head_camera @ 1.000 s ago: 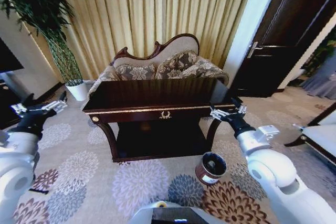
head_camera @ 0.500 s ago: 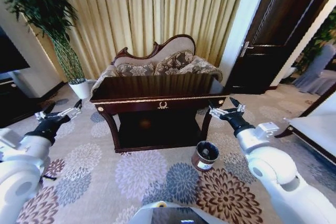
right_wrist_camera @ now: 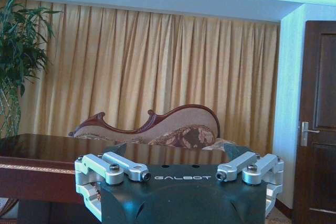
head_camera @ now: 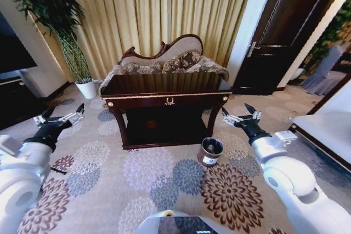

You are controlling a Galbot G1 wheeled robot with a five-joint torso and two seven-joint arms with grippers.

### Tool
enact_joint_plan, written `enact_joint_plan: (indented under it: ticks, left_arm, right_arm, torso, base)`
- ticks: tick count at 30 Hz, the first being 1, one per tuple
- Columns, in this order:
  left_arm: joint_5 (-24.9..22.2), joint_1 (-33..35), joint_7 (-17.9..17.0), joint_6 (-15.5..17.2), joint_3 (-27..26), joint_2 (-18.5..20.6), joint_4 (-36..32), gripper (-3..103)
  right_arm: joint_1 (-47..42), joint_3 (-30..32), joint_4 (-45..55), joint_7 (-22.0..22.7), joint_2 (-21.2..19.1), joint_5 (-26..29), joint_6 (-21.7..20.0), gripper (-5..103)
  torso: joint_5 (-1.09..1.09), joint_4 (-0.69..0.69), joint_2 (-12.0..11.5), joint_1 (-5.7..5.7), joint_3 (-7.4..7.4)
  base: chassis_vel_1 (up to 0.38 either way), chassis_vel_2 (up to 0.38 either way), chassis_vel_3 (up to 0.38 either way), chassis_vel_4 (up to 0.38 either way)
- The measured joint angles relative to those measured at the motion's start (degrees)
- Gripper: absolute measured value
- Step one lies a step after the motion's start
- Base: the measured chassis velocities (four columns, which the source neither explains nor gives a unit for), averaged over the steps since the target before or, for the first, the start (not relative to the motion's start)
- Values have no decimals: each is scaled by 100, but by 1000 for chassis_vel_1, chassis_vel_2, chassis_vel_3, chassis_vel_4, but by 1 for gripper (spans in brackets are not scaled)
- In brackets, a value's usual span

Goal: Move to the front of the table and place the trash on the table into the trash bin.

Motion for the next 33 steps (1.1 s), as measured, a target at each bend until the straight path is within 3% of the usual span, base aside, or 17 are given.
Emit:
enact_joint_plan:
  ticks: [16,20,22,26,33]
  left_arm:
    - [289,172,30,-182,-50,-178,-80,100]
    - [339,180,38,-210,-47,-218,-85,100]
    - [374,187,44,-219,-35,-243,-85,100]
    - [396,214,69,-232,-20,-276,-85,100]
    - [404,256,71,-290,-12,-304,-85,100]
  right_arm:
    - [-84,-90,100,91,156,-159,-33,100]
    - [-132,-56,110,102,179,-160,-21,100]
    - [-165,-35,117,102,197,-164,-5,100]
    - [-222,-11,98,95,232,-211,130,100]
    - [-282,9,5,80,280,-263,268,100]
  torso:
    - [-1,2,0,0,0]
    - [5,-4,0,1,1]
    - [-5,0,1,0,-1]
    - [3,1,1,-1,0]
    - [-1,0,2,-1,-1]
  base:
    - [181,-246,-179,238]
    - [202,-269,-208,252]
    - [153,-249,-72,288]
    - [178,-198,-133,209]
    - [62,-78,-82,60]
